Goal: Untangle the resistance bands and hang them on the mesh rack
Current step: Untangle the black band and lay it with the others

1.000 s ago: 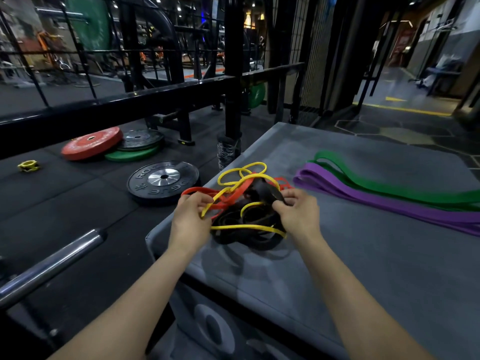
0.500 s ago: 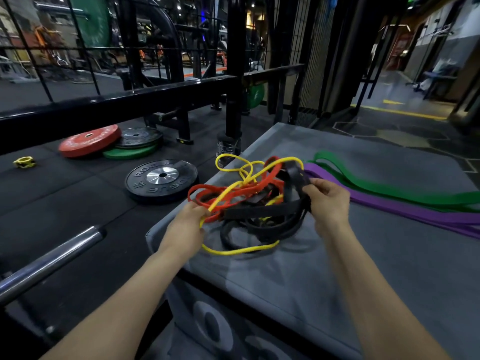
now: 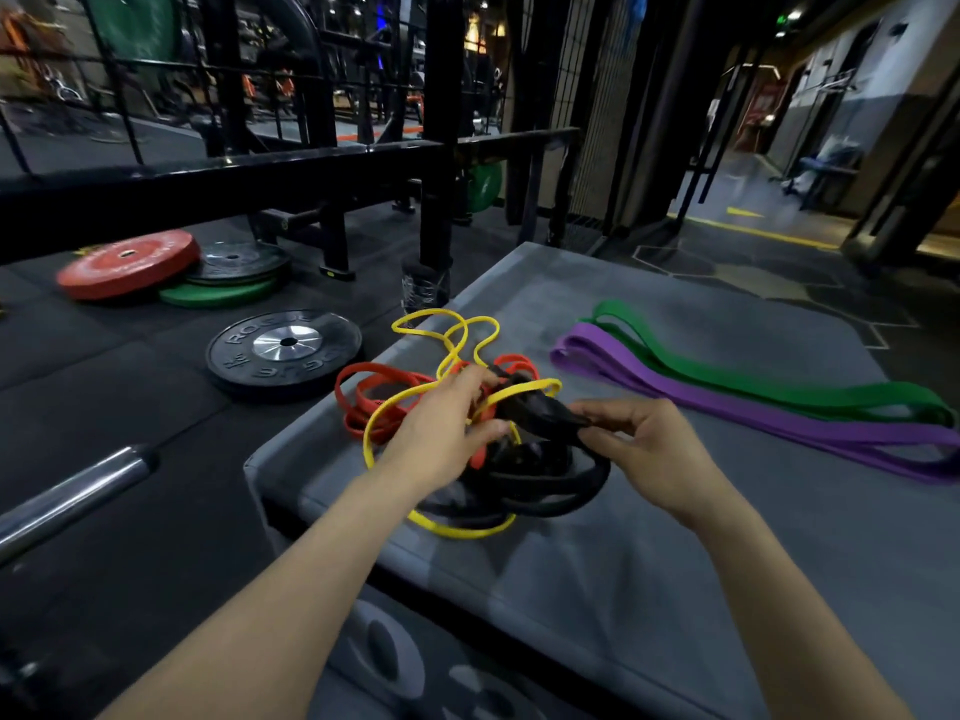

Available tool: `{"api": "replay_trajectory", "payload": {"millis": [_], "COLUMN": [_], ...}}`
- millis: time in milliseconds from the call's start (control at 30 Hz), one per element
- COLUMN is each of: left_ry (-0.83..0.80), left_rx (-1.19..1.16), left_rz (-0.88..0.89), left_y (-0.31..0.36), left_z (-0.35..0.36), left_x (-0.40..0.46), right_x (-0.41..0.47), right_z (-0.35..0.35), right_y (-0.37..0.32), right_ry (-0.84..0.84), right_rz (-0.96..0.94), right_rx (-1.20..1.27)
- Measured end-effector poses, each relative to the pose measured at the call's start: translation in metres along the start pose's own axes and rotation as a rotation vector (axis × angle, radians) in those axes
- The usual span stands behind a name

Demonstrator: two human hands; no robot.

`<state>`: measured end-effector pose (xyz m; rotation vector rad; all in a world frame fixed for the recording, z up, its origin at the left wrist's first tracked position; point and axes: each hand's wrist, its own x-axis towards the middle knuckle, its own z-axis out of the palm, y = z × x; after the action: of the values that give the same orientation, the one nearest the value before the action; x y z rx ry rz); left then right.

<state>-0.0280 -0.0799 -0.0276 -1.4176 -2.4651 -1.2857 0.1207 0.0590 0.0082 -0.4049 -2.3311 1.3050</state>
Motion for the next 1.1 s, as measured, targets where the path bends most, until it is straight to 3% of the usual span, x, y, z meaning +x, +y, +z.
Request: {"api": "replay_trajectory", "payload": {"millis": [67,167,367,433,600,700,767,833,900,967,1033,1100], "left_ry": [-0.022,0.079,0.559,0.51,0.087,0.218,0.315,0.236,0.129,0.034,-0.099,-0.232], "left_rx": [-0.062,-0.454,-0.841,-0.584,0.062,0.219,0.295,0.321,0.341,0.354,0.379,0.431], "left_rz": [0.024,-0.074,-0.63,-0.683,-0.534,-0.371,-0.16,0.054,0.209,0.243,0.176,0.097], "left_y": [-0.001,-0.003,-0.046,-0.053,-0.029,-0.01,-0.005,-0.007,-0.011,-0.012,-0.019,-0.029], "left_z": [-0.002,-0.013,-0.031,-0.036,-0.022,-0.016,-0.015,-0.009,0.0,0.01,0.017,0.021], "left_x": [0.004,0.01,0.011,0.008,-0.003,-0.009,-0.011,-0.011,-0.007,-0.005,-0.002,0.001], "right_x": [-0.001,0.002,0.004,0.003,0.004,0.005,0.003,0.0,-0.003,-0.004,-0.007,-0.008], "right_z": [-0.003,-0.006,-0.018,-0.023,-0.017,-0.015,-0.016,-0.013,-0.002,0.014,0.03,0.04], "right_y": [0.004,0.01,0.018,0.023,0.042,0.041,0.041,0.036,0.022,0.015,0.022,0.032], "right_ry": [0.018,0.077,0.228,0.302,0.256,0.316,0.312,0.296,0.291,0.08,-0.235,-0.336], "right_rz": [0.002,0.039,0.143,0.21,0.291,0.337,0.363,0.301,0.083,-0.05,0.022,0.085], "right_rx": [-0.011,0.088,0.265,0.276,-0.249,-0.338,-0.563,-0.781,-0.746,-0.64,-0.701,-0.808]}}
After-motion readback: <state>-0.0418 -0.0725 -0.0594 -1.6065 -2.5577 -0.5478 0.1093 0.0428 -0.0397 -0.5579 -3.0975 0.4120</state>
